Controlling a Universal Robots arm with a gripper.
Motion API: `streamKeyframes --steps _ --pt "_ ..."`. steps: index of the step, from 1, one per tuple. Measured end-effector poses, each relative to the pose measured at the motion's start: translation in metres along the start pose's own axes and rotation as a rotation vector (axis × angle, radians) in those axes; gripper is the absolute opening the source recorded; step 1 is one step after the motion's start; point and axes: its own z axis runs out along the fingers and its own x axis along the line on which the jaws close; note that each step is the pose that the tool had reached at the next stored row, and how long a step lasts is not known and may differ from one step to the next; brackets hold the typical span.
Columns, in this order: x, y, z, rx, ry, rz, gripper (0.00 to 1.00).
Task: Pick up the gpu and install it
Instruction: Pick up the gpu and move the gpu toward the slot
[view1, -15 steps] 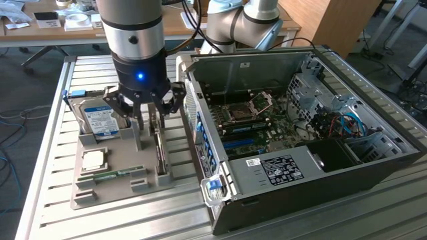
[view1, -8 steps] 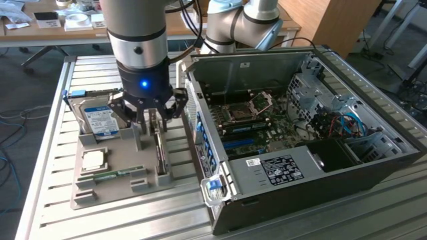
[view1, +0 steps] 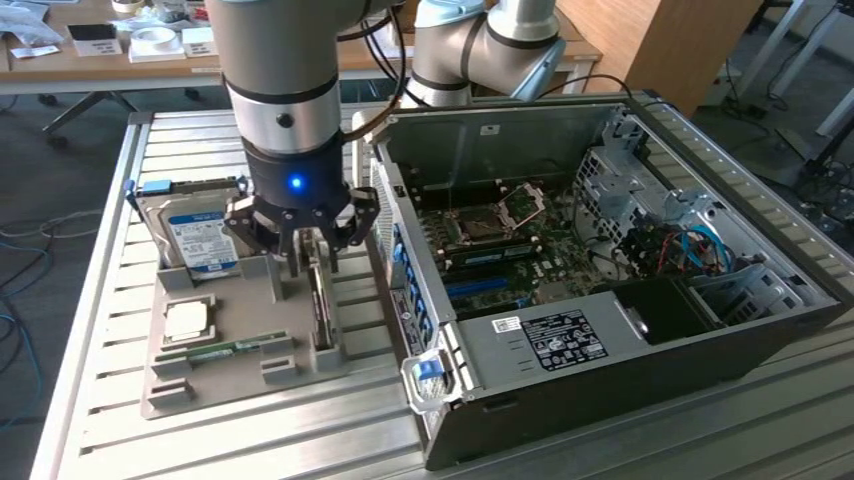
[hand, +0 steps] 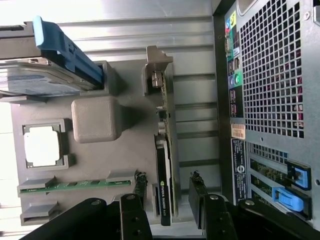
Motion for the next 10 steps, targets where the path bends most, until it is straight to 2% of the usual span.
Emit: streamKeyframes --steps 10 --pt "0.000 -0.0007 0.0180 0.0001 0.0001 0.000 0.47"
